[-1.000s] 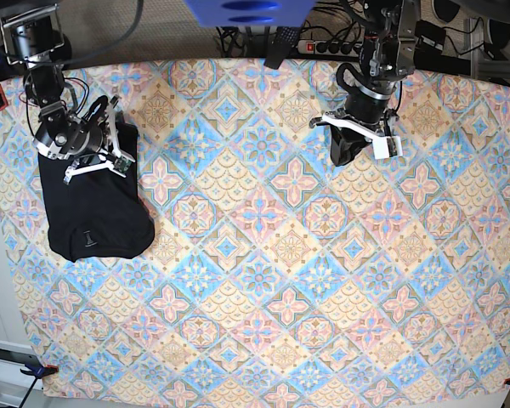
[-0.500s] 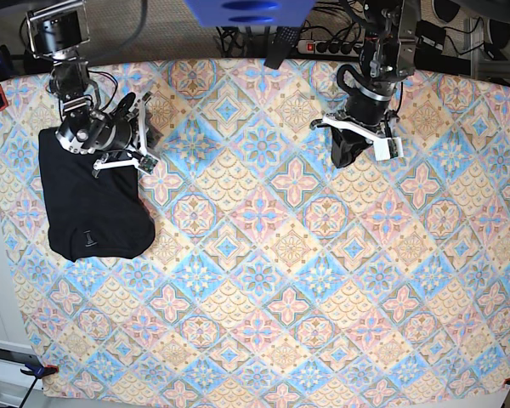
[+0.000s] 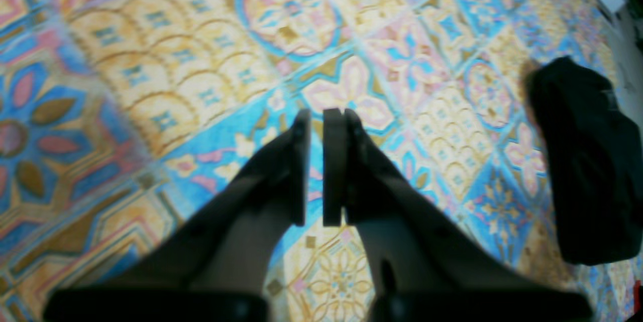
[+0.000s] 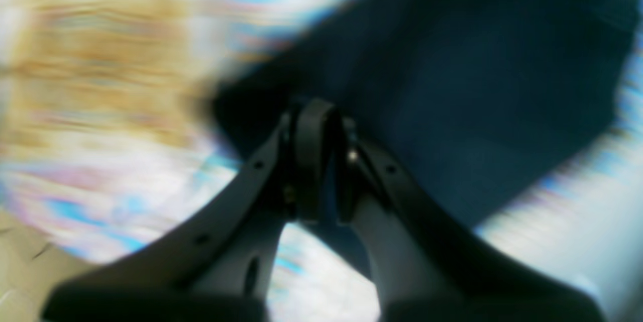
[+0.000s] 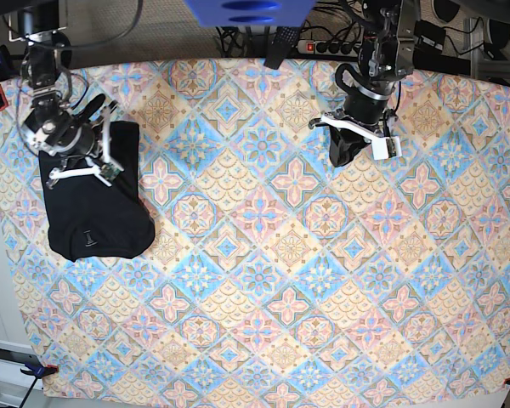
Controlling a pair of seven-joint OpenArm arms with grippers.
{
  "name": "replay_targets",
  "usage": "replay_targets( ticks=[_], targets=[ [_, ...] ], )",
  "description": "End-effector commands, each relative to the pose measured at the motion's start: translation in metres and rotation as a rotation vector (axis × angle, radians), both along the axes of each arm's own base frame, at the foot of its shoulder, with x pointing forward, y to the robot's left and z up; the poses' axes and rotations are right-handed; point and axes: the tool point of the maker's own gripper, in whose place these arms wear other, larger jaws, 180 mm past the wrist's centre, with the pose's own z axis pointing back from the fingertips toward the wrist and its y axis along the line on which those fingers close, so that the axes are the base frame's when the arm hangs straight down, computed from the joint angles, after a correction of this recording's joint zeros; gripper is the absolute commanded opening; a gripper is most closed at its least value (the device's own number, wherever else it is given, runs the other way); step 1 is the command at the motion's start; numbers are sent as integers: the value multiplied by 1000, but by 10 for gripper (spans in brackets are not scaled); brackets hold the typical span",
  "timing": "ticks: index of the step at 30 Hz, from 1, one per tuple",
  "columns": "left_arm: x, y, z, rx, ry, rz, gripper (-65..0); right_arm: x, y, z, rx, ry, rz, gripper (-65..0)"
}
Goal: Fold the T-shirt properly
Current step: 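Press and smooth the bundle's edge with the right gripper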
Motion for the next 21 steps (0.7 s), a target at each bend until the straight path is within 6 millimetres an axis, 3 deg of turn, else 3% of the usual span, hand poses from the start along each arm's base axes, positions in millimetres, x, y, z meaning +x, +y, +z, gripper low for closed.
replay_targets(
  ticks=[1, 6, 12, 15, 21],
  targets=[
    [6, 0, 11, -7, -46, 5, -623, 4, -3, 6, 8, -19, -2, -603],
    [6, 1, 11, -2, -46, 3, -623, 3, -39, 3, -13, -12, -104, -603],
    [6, 1, 11, -2, -46, 3, -623, 19, -50, -18, 57, 0, -169, -603],
    [5, 1, 11, -2, -44, 3, -623, 15, -32, -43, 106, 55, -145, -604],
    [5, 4, 11, 1, -43, 6, -623, -1, -6, -62, 121, 124, -77, -604]
  ],
)
